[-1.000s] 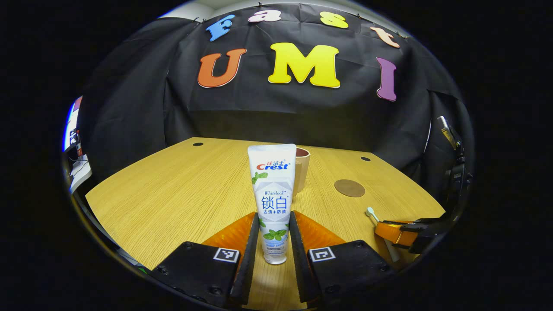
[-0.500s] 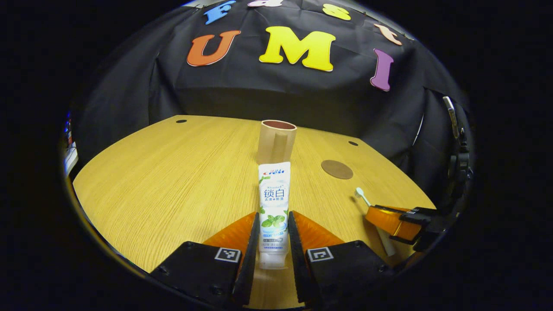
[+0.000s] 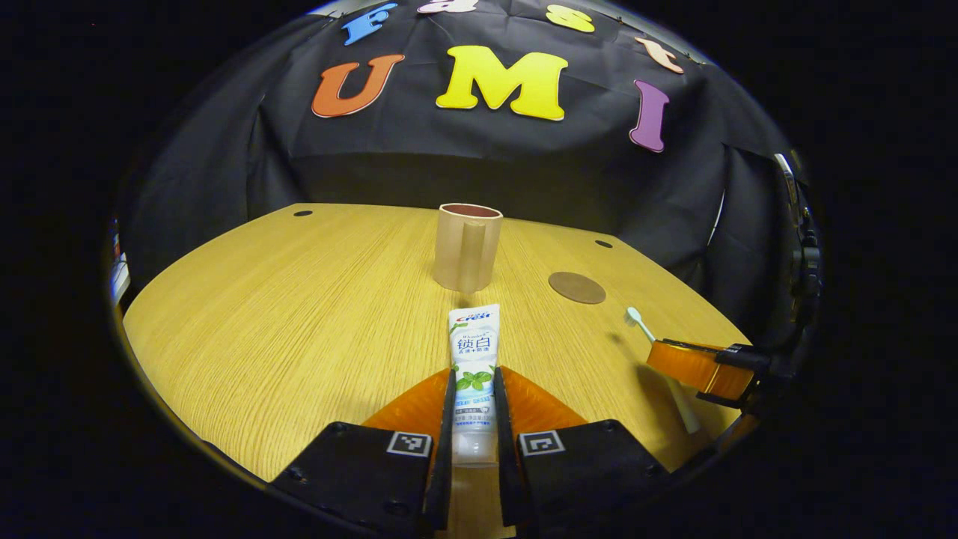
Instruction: Put the toothbrush and toothpaste on the desktop into the cup, then pick up the cup and place it on the coaster on the desktop.
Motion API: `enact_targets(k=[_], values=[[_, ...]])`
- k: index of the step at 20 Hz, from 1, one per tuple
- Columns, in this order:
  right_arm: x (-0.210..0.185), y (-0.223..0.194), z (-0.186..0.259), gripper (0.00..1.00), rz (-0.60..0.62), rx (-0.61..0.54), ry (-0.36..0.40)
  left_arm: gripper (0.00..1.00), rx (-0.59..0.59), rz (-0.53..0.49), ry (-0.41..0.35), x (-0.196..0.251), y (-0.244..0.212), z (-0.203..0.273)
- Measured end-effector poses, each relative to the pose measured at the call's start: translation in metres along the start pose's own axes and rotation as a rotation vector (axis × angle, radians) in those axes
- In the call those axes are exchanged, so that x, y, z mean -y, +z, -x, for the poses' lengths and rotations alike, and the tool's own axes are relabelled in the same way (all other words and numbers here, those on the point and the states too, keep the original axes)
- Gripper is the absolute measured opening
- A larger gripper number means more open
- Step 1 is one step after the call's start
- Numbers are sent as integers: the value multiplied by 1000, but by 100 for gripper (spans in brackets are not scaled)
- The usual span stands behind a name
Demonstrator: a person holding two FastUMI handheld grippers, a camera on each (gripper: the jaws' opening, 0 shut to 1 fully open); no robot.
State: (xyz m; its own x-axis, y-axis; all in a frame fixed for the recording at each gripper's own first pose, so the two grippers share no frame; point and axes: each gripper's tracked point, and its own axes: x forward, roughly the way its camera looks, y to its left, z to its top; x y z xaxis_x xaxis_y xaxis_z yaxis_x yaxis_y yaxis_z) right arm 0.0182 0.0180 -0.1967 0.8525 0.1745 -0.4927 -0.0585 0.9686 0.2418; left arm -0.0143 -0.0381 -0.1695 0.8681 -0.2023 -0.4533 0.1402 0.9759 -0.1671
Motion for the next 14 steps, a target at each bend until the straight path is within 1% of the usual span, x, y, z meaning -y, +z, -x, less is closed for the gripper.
enact_targets(k=[3,5,9,12,14], values=[[-2,2,2,0,5,12,7,27,35,-28,20,-3,9,5],[-2,5,6,0,0,28,16,27,81,-26,20,-5,21,11],[-4,29,22,0,-20,106,34,27,279,-84,56,-10,64,29],[-6,53,37,0,-14,173,43,27,386,-62,29,-6,95,33],[-10,67,47,0,-7,207,58,27,428,-52,18,-5,117,27]])
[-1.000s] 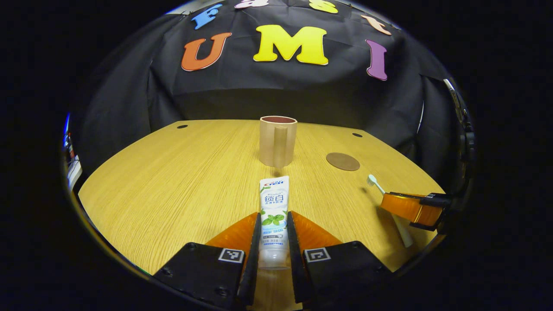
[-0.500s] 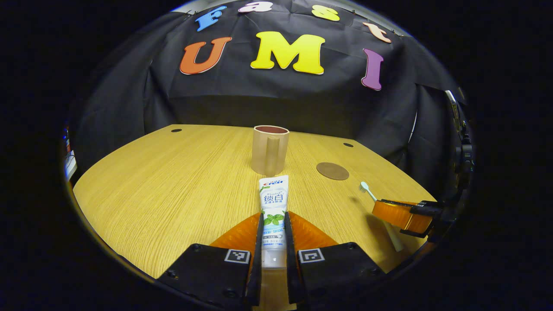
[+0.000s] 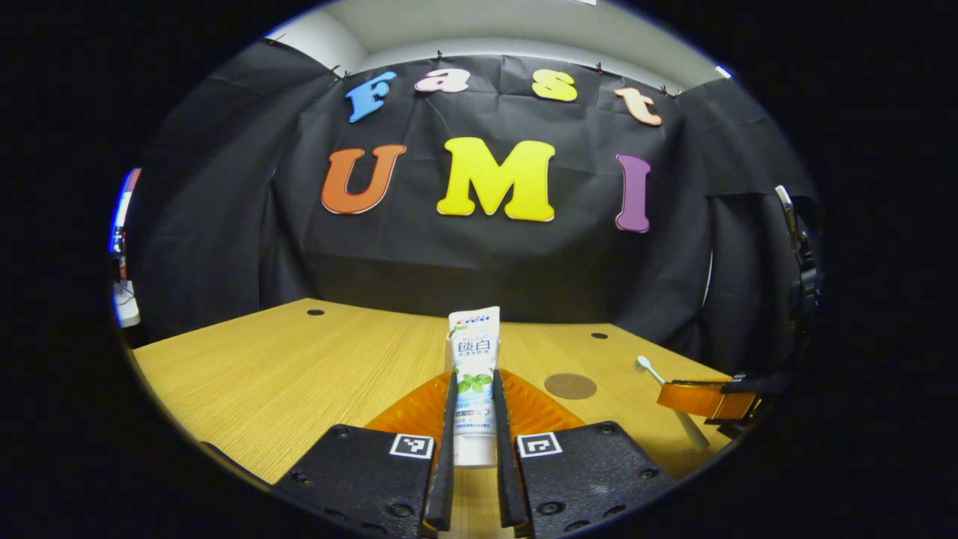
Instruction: Put the toothbrush and toothpaste on the desktop into the cup, then pick up the cup and place it on the coaster on the desktop.
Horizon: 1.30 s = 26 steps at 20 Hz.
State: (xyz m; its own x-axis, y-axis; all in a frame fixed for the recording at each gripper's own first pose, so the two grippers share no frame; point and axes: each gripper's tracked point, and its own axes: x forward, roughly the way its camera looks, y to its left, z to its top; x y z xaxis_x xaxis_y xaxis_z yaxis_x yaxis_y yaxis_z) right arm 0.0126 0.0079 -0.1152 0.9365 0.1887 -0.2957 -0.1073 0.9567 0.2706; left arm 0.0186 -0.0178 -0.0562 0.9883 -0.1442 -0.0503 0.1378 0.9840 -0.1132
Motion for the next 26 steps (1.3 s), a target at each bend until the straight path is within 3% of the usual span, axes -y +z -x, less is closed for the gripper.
enact_targets(k=[8,13,17,26], values=[[-8,29,13,0,38,83,29,26,45,-13,-74,3,38,-81],[8,24,10,0,47,83,3,26,129,-61,-133,7,54,-122],[18,12,1,1,28,57,-7,26,128,-67,-196,21,50,-136],[24,-2,-4,0,17,22,-1,26,88,-94,-165,19,31,-164]])
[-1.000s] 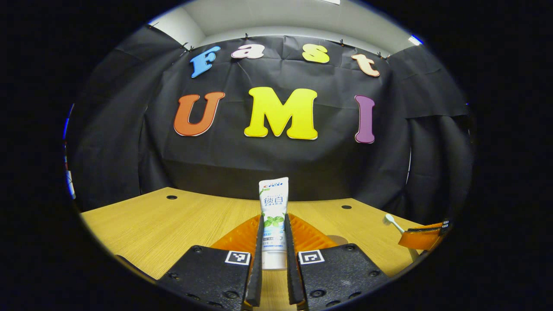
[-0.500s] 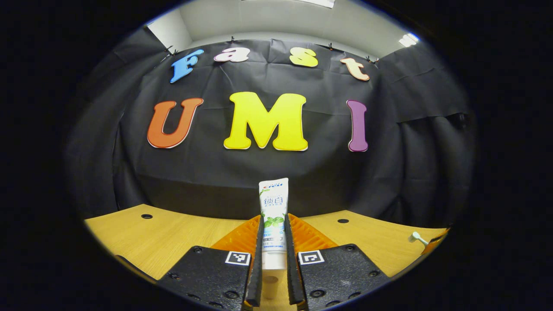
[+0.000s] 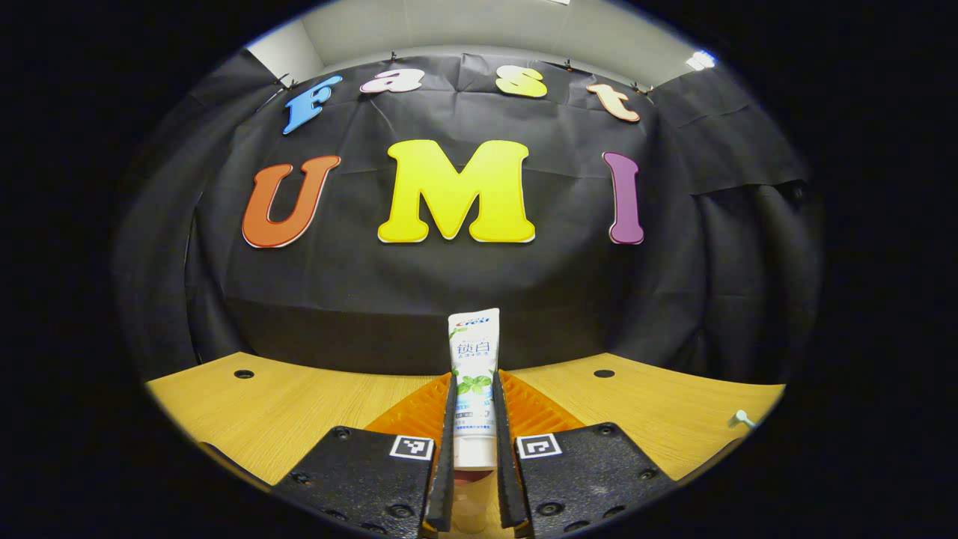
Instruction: Put the toothbrush and toothpaste on the desktop into the cup, then pick up the cup and place it on the coaster on the desktop.
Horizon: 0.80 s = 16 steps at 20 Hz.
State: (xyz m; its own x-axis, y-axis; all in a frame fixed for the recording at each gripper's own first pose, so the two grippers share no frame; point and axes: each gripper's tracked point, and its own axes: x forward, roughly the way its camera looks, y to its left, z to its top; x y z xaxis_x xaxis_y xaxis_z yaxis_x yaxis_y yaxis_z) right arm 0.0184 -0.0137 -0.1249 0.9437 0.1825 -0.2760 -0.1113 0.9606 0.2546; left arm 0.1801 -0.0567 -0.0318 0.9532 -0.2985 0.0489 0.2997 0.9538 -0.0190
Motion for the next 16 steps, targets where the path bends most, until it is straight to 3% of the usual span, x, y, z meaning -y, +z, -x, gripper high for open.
enact_targets(k=[1,8,9,14,16], values=[[1,0,-1,0,0,-1,-5,29,-4,2,0,0,-1,-1],[2,-7,-5,0,-7,-17,-9,27,-29,27,63,-19,-8,-5],[3,-8,-5,0,-6,-19,-11,32,-34,38,64,-21,-10,-6],[4,-11,-7,0,-8,-26,-16,27,-50,56,58,-16,-13,-6],[5,-13,-8,0,-5,-29,-18,33,-33,61,56,-15,-9,-5]])
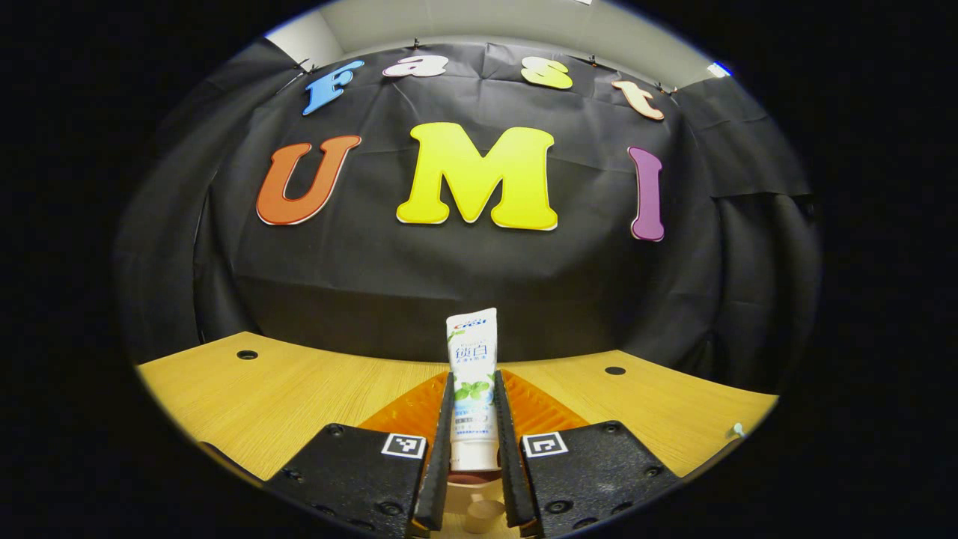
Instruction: Put the toothbrush and toothpaste on the desktop into the cup, then pick up the cup and place it on the coaster on the desktop.
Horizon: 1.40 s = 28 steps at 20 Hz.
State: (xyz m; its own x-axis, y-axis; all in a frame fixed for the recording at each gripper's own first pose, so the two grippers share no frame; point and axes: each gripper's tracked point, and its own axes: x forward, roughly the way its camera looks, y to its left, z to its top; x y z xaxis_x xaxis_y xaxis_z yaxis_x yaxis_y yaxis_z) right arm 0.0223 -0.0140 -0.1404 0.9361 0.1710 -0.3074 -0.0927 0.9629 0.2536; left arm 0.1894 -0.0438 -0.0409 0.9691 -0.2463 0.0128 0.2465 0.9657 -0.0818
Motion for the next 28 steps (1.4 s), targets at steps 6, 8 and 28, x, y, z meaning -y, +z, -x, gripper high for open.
enact_targets(k=[6,8,28], values=[[0,1,-1,0,-13,-6,-1,33,-7,-6,0,4,0,4],[-3,4,-1,0,-11,-3,3,34,-2,3,1,4,4,10],[-162,160,-124,0,82,187,318,61,-101,6,140,-33,-27,106]])
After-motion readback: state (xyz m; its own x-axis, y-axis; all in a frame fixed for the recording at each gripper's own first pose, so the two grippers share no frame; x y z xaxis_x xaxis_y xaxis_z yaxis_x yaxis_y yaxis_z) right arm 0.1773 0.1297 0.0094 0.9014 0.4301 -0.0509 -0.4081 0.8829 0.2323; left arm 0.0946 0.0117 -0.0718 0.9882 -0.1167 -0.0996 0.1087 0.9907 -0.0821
